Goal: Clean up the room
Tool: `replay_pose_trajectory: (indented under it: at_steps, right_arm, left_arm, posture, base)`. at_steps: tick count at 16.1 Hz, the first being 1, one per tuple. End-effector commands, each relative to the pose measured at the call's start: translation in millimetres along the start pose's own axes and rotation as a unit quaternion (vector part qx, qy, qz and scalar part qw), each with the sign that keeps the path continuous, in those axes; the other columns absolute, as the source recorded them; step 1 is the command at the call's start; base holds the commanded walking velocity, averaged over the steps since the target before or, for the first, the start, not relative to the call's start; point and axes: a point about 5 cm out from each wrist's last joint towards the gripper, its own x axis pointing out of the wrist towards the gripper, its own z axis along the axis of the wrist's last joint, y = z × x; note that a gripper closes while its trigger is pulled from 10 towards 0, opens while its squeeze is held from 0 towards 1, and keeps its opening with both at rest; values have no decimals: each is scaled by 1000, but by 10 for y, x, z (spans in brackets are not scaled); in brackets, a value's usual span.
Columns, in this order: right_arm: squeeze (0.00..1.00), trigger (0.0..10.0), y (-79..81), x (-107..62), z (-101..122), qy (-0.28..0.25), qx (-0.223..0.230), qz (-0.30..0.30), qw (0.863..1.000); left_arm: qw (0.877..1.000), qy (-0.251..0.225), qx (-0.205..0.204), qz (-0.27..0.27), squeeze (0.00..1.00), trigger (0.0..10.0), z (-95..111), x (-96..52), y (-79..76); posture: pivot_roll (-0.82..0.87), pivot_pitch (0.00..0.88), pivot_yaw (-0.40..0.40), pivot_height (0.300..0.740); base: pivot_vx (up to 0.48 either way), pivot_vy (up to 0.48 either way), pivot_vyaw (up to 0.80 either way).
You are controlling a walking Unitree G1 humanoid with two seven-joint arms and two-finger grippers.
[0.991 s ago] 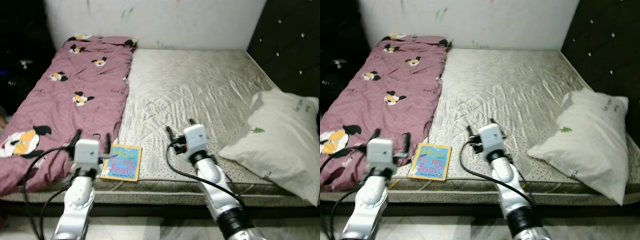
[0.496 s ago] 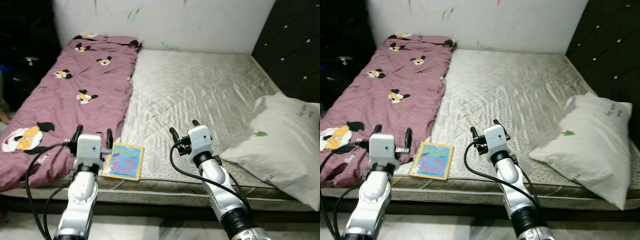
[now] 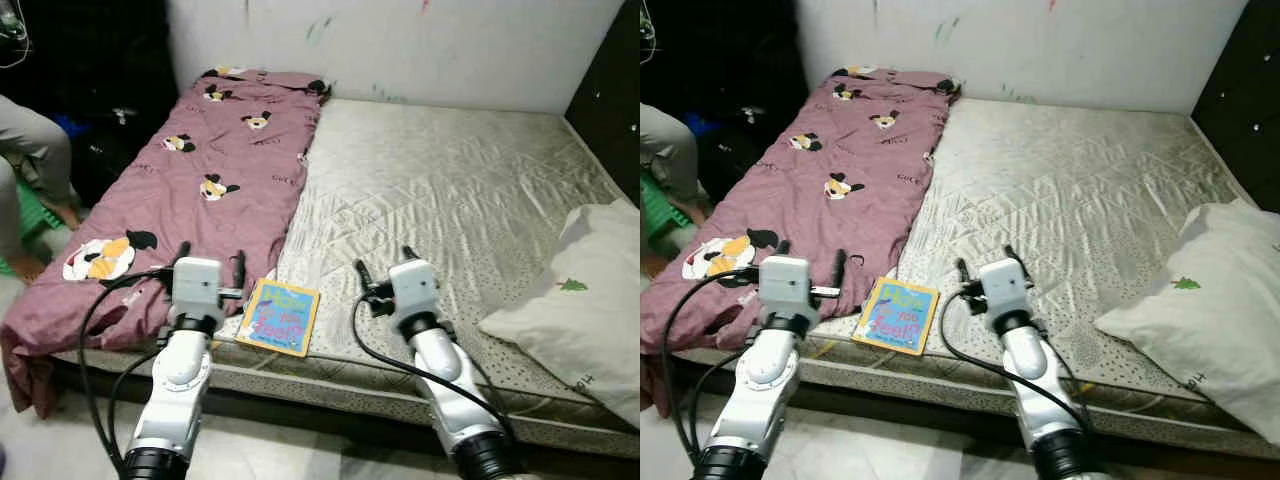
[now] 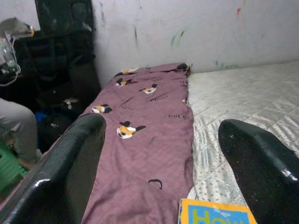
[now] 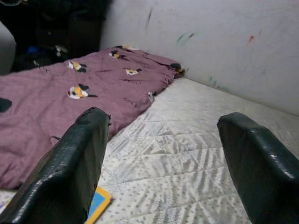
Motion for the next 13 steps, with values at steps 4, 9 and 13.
replay_pose_trajectory:
  at_steps: [4,9,13]
  right_arm:
    - [0,10000,4,18,5,5,14,2,1000]
    - [0,10000,-6,33,-24,21,19,2,1000]
    - [0,10000,-17,20,-14,15,13,6,1000]
  left_arm:
    - [1000,4,1,-1,0,10000,-5,-21,33]
    - [1000,5,-4,5,0,10000,-8,-32,42]
    - [1000,9,-21,-2,0,10000,-22,-18,13]
  posture:
    - [-42,0,2,740]
    - [-34,0,-8,740]
    - [-44,0,-9,740]
  base:
    - [0,0,0]
    - [0,0,-480]
    - [0,0,-400]
